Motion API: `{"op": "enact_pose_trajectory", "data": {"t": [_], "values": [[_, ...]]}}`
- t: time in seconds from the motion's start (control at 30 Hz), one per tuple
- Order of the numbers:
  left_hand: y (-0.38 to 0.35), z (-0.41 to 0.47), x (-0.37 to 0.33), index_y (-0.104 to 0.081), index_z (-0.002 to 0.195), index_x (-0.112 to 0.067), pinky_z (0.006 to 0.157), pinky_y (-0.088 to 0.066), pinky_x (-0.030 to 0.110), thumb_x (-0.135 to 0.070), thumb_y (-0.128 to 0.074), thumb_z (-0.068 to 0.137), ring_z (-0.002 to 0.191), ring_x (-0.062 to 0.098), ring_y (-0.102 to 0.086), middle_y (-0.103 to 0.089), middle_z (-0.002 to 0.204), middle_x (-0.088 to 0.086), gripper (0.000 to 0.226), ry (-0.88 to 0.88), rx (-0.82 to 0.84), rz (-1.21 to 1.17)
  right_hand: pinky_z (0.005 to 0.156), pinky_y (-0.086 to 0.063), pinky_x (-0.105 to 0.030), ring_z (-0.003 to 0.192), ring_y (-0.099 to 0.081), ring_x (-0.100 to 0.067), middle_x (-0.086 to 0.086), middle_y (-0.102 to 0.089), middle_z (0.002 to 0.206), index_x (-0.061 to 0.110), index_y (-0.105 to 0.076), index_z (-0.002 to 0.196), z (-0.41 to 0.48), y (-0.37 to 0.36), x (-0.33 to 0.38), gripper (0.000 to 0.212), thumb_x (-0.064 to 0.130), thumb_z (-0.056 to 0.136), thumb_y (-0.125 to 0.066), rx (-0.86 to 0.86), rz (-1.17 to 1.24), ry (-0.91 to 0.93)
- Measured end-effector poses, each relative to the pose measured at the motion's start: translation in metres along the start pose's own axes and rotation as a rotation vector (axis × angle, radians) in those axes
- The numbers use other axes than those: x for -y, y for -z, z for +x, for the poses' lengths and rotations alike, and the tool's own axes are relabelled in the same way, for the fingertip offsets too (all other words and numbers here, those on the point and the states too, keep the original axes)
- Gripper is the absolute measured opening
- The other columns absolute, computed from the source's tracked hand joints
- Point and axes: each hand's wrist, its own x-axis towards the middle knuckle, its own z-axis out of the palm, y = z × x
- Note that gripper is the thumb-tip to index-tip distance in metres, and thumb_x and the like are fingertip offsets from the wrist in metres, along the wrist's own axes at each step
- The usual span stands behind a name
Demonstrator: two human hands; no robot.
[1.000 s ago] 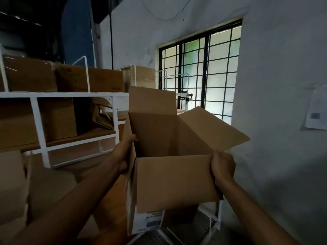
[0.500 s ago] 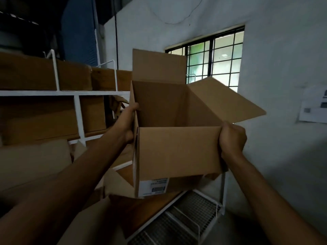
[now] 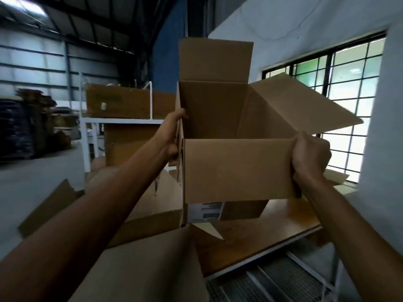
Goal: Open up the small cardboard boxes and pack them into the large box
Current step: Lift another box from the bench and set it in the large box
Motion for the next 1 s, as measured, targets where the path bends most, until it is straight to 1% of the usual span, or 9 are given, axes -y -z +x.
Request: {"op": "enact_pose_trajectory", "data": {"t": [0.07,0.17,0.3,0.43,0.53,0.63,0.8,0.9,1.0], "values": [[0.004,-0.003,-0.007,-0.056,0.124,-0.014,0.071,-0.056,0.042,-0.033,-0.061,0.078,0.098,0.033,-0.066,-0.062,0.118,0.015,0.05,-0.037,-0.031,0.003,0.071,-0.042,-0.037,0.09,-0.064,-0.035,-0.02,-0.068,0.092,0.002,-0.069,0.086,0.001,0.0,0.01,0.032,0.027,0.087,-0.049,0.01,0.025,0.035],[0.008,-0.01,-0.021,-0.053,0.129,-0.019,0.086,-0.052,0.05,-0.032,-0.064,0.073,0.112,0.04,-0.059,-0.058,0.129,0.018,0.058,-0.128,-0.058,0.0,0.069,-0.039,-0.036,0.091,-0.064,-0.037,-0.022,-0.071,0.095,-0.002,-0.07,0.087,0.004,-0.003,0.025,0.036,0.027,0.086,-0.048,0.036,0.073,0.099],[0.012,-0.018,-0.043,-0.052,0.13,-0.018,0.086,-0.053,0.047,-0.034,-0.065,0.074,0.112,0.039,-0.059,-0.057,0.128,0.018,0.06,-0.201,-0.088,0.02,0.064,-0.033,-0.034,0.079,-0.059,-0.028,-0.018,-0.066,0.081,-0.003,-0.07,0.083,0.002,-0.013,0.041,0.037,0.026,0.087,-0.048,0.113,0.146,0.122],[0.035,-0.021,-0.058,-0.054,0.132,-0.015,0.077,-0.055,0.044,-0.038,-0.07,0.07,0.113,0.038,-0.059,-0.056,0.132,0.019,0.068,-0.266,-0.172,0.057,0.052,-0.033,-0.034,0.063,-0.052,-0.024,-0.006,-0.054,0.06,0.008,-0.059,0.061,-0.012,-0.035,0.05,0.033,0.022,0.089,-0.049,0.185,0.257,0.076],[0.065,-0.02,-0.064,-0.053,0.135,-0.01,0.071,-0.055,0.042,-0.038,-0.074,0.067,0.103,0.035,-0.062,-0.056,0.13,0.019,0.077,-0.267,-0.22,0.073,0.054,-0.033,-0.033,0.059,-0.048,-0.019,-0.002,-0.05,0.057,0.009,-0.053,0.059,-0.031,-0.06,0.05,0.036,0.019,0.093,-0.048,0.247,0.269,0.067],[0.1,-0.02,-0.064,-0.056,0.126,-0.004,0.069,-0.055,0.038,-0.039,-0.069,0.075,0.089,0.031,-0.065,-0.063,0.11,0.015,0.063,-0.255,-0.245,0.105,0.059,-0.035,-0.034,0.06,-0.049,-0.02,-0.003,-0.05,0.058,0.008,-0.054,0.06,-0.053,-0.091,0.046,0.036,0.019,0.094,-0.048,0.322,0.307,0.026],[0.166,-0.016,-0.066,-0.057,0.116,-0.007,0.061,-0.051,0.037,-0.042,-0.074,0.066,0.079,0.03,-0.06,-0.055,0.099,0.013,0.064,-0.212,-0.364,0.169,0.058,-0.033,-0.034,0.056,-0.047,-0.02,-0.005,-0.051,0.058,0.003,-0.06,0.066,-0.089,-0.147,0.04,0.032,0.017,0.092,-0.049,0.429,0.314,0.011],[0.197,-0.015,-0.064,-0.057,0.127,-0.005,0.066,-0.054,0.04,-0.041,-0.073,0.066,0.082,0.032,-0.062,-0.056,0.105,0.016,0.073,-0.194,-0.389,0.18,0.056,-0.032,-0.031,0.055,-0.046,-0.019,-0.006,-0.051,0.058,0.003,-0.06,0.065,-0.107,-0.18,0.036,0.033,0.019,0.091,-0.047,0.468,0.288,0.004],[0.229,-0.007,-0.058,-0.059,0.127,-0.009,0.092,-0.049,0.051,-0.042,-0.075,0.062,0.11,0.041,-0.06,-0.058,0.124,0.022,0.075,-0.177,-0.434,0.217,0.055,-0.032,-0.031,0.056,-0.046,-0.019,-0.008,-0.051,0.059,-0.001,-0.061,0.067,-0.123,-0.21,0.029,0.036,0.02,0.092,-0.047,0.54,0.294,0.013]]}}
